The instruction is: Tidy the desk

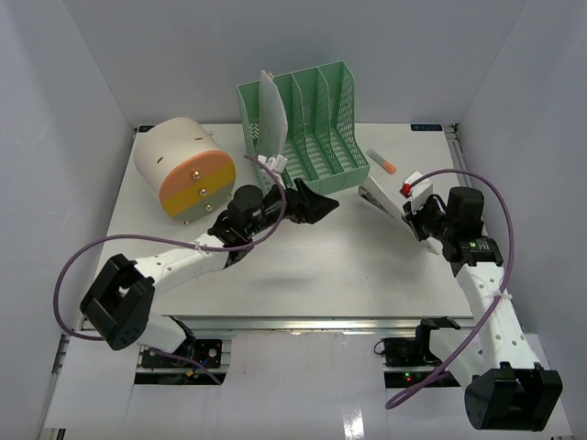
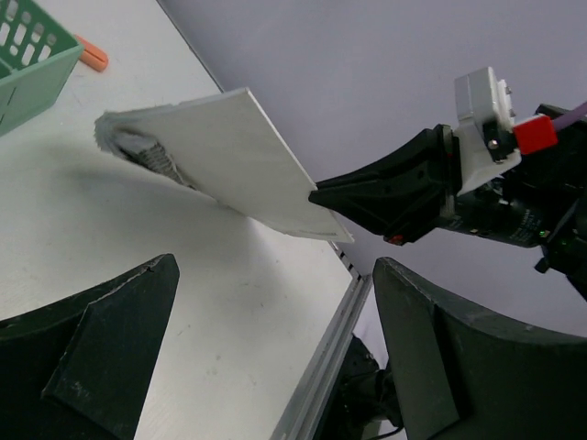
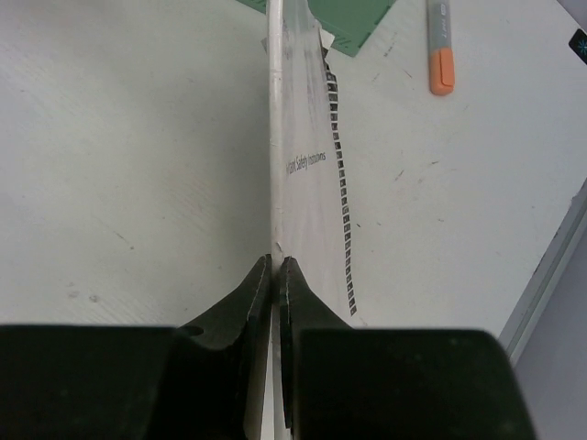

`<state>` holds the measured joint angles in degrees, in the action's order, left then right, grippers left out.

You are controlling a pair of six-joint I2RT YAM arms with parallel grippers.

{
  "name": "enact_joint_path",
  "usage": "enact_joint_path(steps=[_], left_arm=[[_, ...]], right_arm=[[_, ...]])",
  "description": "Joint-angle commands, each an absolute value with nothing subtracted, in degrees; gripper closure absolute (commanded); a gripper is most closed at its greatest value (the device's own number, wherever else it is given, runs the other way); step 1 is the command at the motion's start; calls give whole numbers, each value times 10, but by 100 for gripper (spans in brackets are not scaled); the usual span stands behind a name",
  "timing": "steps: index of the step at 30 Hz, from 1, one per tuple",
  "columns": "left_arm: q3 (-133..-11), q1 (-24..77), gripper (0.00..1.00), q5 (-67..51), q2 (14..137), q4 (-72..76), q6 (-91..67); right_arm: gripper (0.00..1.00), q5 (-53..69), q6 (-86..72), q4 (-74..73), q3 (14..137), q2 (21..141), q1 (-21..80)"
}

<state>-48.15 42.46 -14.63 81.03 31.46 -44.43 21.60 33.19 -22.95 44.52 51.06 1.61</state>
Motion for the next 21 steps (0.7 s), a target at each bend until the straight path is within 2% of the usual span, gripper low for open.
enact_joint_path(steps=[1, 4, 6, 9, 12, 19, 21], left_arm=[[-506, 441, 2, -143, 841, 349, -359], [-480, 442, 2, -192, 854, 409, -279], [-459, 442, 2, -244, 862, 467, -160], [-444, 442, 2, -321, 875, 477, -14], [-442, 442, 2, -333, 898, 475, 95], [-485, 441, 2, -342, 971, 515, 137], [-496, 441, 6, -365, 981, 512, 137]], right_arm=[[92, 274, 353, -245, 451, 477, 17], [92, 286, 360, -256, 451, 467, 16], [92, 310, 367, -270, 452, 460, 17], [92, 364, 399, -301, 467, 451, 18], [92, 402, 427, -344, 483, 451, 17], [92, 480, 486, -426, 520, 447, 18], [92, 490, 497, -438, 533, 445, 18]])
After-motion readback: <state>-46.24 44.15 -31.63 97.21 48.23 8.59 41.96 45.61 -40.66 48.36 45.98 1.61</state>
